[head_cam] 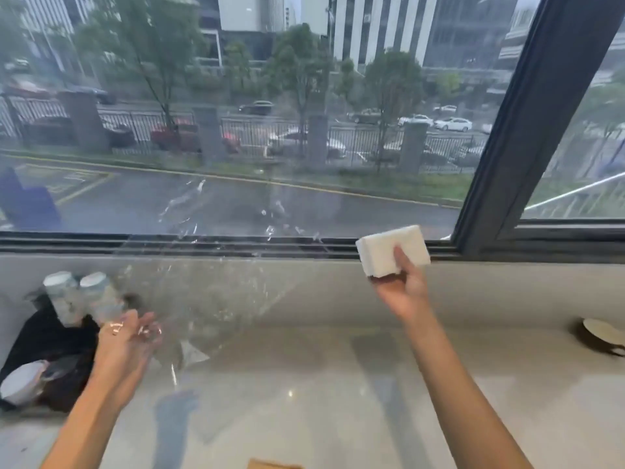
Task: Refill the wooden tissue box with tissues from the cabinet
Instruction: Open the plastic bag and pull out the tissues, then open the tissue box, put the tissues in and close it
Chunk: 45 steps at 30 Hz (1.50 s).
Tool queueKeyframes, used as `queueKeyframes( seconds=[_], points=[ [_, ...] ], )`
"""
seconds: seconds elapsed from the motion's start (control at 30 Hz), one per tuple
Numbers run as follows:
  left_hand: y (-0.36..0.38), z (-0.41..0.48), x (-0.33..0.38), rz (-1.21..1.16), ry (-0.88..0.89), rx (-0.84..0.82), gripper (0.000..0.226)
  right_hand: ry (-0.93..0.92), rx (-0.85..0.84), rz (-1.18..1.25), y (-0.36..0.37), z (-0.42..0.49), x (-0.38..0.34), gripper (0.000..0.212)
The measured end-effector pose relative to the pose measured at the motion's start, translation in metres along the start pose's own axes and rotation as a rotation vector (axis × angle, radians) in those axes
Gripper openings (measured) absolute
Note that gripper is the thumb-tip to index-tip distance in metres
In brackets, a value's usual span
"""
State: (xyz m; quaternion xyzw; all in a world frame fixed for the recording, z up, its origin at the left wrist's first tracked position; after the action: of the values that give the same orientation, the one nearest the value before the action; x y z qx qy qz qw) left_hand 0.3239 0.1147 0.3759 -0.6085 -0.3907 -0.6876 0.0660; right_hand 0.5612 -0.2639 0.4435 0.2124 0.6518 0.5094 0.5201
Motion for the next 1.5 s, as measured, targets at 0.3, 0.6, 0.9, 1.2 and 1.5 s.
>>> queueKeyframes(
  seconds=[0.3, 0.6, 0.9, 1.2, 1.5],
  points=[
    [-0.157, -0.134, -0.203, -0.127, -0.46, 0.535, 0.011, 0.244, 0.684, 0.113, -0.271, -0.19, 0.145, 0.129],
    [-0.16, -0.173, -0.237, -0.093, -0.576, 0.906, 0.04, 0.23, 1.1, -0.11, -0.293, -0.253, 0.189, 0.023],
    [-0.166, -0.164, -0.257, 0.029, -0.949, 0.62, 0.062, 0.213, 1.397, -0.377, -0.279, -0.255, 0.201, 0.092],
    [-0.107, -0.15, -0.187, 0.844, -0.368, 0.753, 0.049, 0.098, 1.209, -1.125, -0.261, -0.256, 0.189, 0.066],
    [-0.032, -0.125, -0.264, 0.839, -1.014, -0.301, 0.034, 0.836, 0.401, -1.085, -0.214, -0.226, 0.288, 0.055]
  ],
)
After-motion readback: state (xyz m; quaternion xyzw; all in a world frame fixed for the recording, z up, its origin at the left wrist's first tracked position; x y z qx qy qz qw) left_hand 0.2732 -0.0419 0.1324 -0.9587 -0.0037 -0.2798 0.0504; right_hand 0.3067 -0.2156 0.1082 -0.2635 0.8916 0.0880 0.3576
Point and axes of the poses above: each hand's wrist, its own z-axis towards the middle knuckle, its own y-axis out of the palm, x = y × z, the point moved 1 cm from there along z, towards the middle knuckle, and after that the axes turned 11 degrees about -x, right-handed, at the moved point
